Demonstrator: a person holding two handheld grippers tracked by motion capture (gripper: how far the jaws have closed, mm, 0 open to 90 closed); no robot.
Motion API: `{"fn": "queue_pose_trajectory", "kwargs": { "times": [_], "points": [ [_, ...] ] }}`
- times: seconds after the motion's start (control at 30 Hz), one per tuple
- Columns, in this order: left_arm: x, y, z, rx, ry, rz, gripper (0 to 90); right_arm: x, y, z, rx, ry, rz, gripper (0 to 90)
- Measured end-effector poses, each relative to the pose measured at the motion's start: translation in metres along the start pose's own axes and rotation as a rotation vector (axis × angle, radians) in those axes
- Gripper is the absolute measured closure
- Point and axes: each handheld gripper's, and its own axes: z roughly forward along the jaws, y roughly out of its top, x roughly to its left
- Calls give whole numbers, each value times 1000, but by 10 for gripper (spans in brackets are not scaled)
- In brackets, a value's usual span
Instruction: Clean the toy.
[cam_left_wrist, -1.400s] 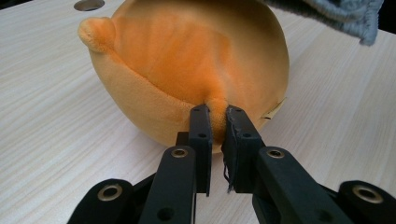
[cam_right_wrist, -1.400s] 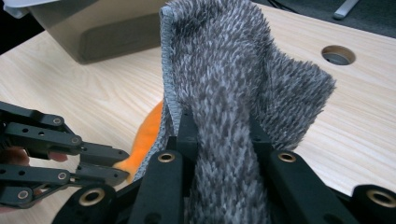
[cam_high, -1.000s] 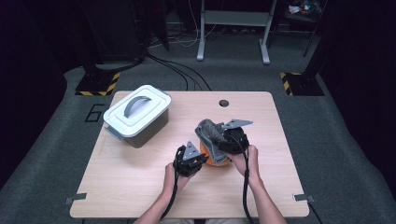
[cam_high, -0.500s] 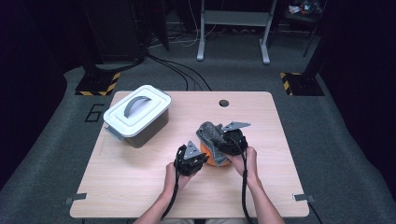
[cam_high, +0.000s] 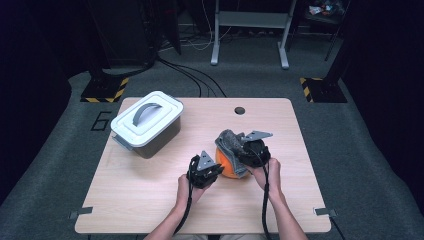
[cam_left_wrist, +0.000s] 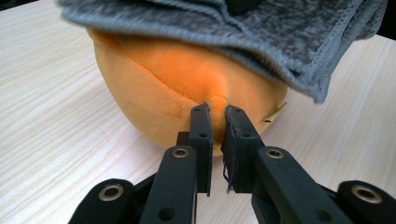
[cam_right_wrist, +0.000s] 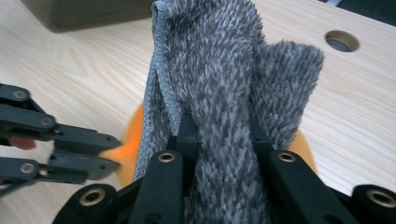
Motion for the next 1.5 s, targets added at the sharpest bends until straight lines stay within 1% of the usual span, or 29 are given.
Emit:
{"fn": "queue_pose_trajectory", "kwargs": {
  "times": [0.13,0.23,0.3,0.37,0.43,0.6,0.67,0.7,0.73,0.83,0.87,0.9,0.93,0.97,1.0,1.03,1.1,1.13,1.17,1.2,1.27,1.3,1.4,1.47,1.5],
  "points": [
    [0,0,0,-1,-2,-3,824,-10,-6,-5,-5,-18,31,742],
    [0,0,0,-1,-3,-5,824,-21,-12,-8,-9,-30,51,740],
    [0,0,0,1,-3,-3,824,-28,-17,-10,-5,-39,80,738],
    [0,-1,0,0,-5,-8,824,-33,-22,-10,2,-41,99,738],
    [0,-1,0,1,-4,-4,824,-38,-26,-10,8,-51,106,738],
    [0,0,0,1,-4,-2,824,-49,-35,-9,22,-56,143,739],
    [-1,0,1,1,-10,-11,824,-53,-39,-7,29,-56,164,739],
    [0,0,0,2,-6,-2,824,-56,-40,-6,32,-53,171,739],
    [-1,0,1,0,-6,-7,824,-57,-41,-5,34,-50,178,739],
    [-1,0,0,4,-10,-8,824,-63,-45,-1,53,-61,207,739],
    [-1,0,0,2,-10,-9,824,-65,-47,1,55,-67,205,739],
    [-1,0,1,-1,-8,-10,824,-66,-48,2,69,-73,213,740],
    [-1,0,1,-1,-8,-11,824,-66,-49,3,78,-78,231,739],
    [0,0,0,-1,-4,-3,824,-68,-50,4,84,-85,225,739],
    [0,0,0,0,-4,-4,824,-68,-51,4,94,-88,243,739],
    [0,0,0,0,-3,-3,824,-70,-51,3,91,-94,239,739],
    [1,-1,0,-3,-2,-11,824,-72,-50,-4,65,-95,225,739],
    [1,-1,-1,0,-3,-12,824,-70,-47,-9,50,-94,239,739],
    [2,-1,0,-2,-6,-15,824,-70,-44,-14,27,-93,224,739],
    [1,-1,-1,0,-6,-14,824,-68,-39,-21,5,-81,210,739],
    [1,-1,-1,4,-10,-10,824,-61,-31,-28,-14,-72,197,739],
    [1,-1,-1,4,-10,-10,824,-57,-25,-32,-22,-67,178,738],
    [1,-1,-1,5,-10,-10,824,-42,-11,-35,-42,-32,149,738],
    [0,-1,0,0,-8,-12,824,-34,-4,-35,-49,-18,122,738],
    [0,-1,0,1,-7,-11,824,-27,1,-33,-53,-5,113,738]
  ]
}}
